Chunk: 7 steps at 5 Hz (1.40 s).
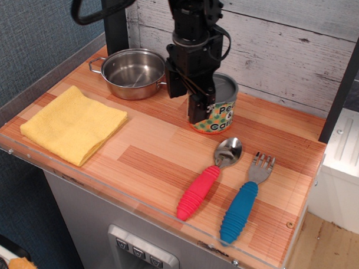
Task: Move the can to the back of the counter
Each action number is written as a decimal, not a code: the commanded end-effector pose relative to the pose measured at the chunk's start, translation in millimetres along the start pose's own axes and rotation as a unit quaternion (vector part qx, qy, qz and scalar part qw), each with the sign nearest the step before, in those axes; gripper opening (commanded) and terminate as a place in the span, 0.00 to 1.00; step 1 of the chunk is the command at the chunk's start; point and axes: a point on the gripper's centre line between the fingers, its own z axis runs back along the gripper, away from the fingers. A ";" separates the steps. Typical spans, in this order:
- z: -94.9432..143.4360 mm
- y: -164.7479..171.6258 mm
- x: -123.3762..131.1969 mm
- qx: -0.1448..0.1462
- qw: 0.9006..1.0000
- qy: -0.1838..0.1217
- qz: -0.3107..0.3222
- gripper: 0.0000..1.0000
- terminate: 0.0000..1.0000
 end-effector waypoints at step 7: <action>72.5 -0.2 -17.9 -0.004 0.992 -0.044 0.116 1.00 0.00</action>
